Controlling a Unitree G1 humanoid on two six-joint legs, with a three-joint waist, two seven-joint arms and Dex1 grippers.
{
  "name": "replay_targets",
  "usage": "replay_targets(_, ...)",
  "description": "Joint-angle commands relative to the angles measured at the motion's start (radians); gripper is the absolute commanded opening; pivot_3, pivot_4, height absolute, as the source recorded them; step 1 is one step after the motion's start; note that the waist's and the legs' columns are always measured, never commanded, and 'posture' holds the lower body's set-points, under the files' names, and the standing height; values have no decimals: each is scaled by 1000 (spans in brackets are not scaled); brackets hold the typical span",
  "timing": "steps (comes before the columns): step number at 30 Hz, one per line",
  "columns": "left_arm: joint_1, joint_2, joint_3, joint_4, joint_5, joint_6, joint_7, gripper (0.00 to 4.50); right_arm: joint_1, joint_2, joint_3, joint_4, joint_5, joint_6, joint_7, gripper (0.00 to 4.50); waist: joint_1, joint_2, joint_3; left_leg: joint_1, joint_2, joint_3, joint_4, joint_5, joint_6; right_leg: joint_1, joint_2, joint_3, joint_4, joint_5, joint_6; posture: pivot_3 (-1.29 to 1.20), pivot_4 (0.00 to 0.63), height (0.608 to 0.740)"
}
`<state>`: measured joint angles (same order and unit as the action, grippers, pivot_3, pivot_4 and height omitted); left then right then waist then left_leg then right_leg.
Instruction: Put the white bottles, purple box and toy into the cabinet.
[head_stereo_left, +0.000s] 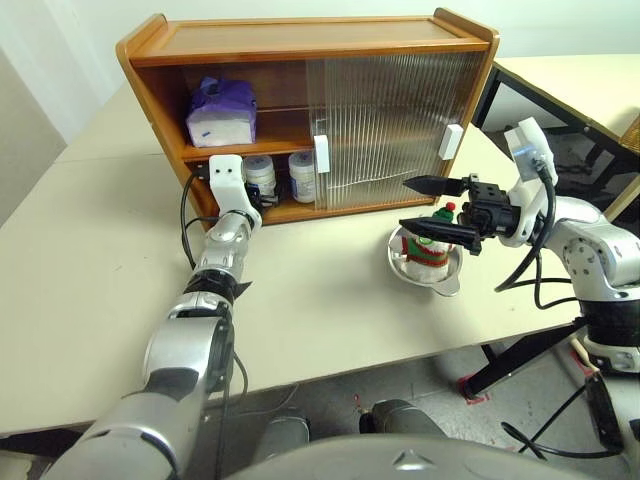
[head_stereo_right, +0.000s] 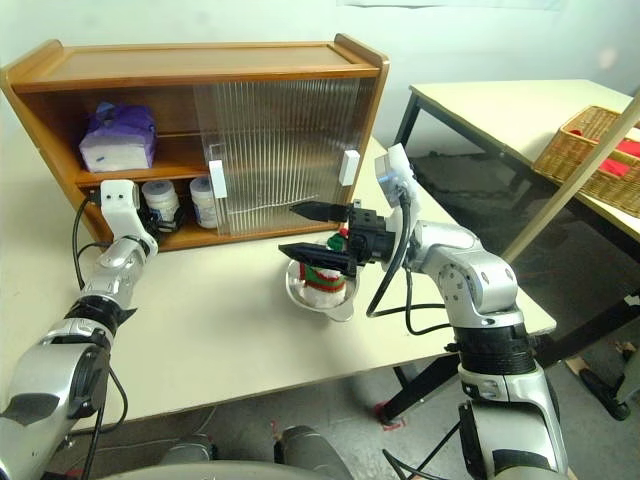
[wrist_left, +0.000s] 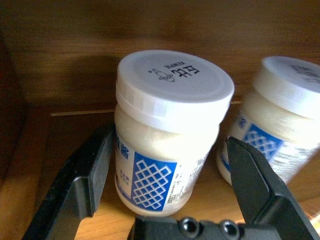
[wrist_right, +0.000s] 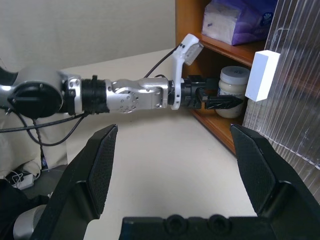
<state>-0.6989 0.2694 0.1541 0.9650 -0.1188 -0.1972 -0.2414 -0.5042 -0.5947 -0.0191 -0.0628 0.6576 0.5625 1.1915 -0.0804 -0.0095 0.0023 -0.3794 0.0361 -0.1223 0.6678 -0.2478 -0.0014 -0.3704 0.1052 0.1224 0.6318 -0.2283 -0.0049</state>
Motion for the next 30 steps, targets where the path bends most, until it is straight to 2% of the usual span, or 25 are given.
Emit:
replay_targets(1,72,-11,-7,-144,-9,50,-12,4490,-17,4,12,15,-9,-11,12,4500,0,0,0,0,0,0,0,0,0,0,0,0,0,0,0,-99,0,740)
replay_targets(9,247,3,-4,-495,-26,206,-20,4490,-29,13,20,38,-17,-22,30,4500,7,0,0,1,-1,0,0,0,0,1,0,-1,0,0,-1,-80,0,740)
replay_targets(16,336,22,-17,-695,-46,318,-41,4490,-35,18,21,51,-25,-31,40,4500,17,0,0,2,-1,0,0,-1,-1,1,0,-1,1,-1,-2,-75,0,740)
replay_targets(21,393,8,-84,-889,-97,450,-121,4490,-34,18,16,56,-33,-40,43,4500,27,0,0,2,-1,0,0,-1,-3,2,0,0,1,-1,-4,-82,0,740)
replay_targets(26,358,-40,-181,-1026,-135,566,-173,4490,-22,18,7,49,-35,-43,35,4500,31,0,0,1,-1,0,1,-2,-4,2,0,0,0,-1,-4,-94,0,740)
replay_targets(29,306,-87,-202,-1021,-138,594,-157,3855,-17,17,3,46,-35,-43,31,4500,30,0,0,2,0,0,1,-2,-4,2,0,0,1,-1,-4,-100,0,740)
replay_targets(30,289,-103,-208,-1012,-135,597,-152,3523,-15,17,2,44,-35,-43,30,4500,30,0,0,3,0,0,1,-2,-4,3,0,0,1,-1,-4,-100,0,740)
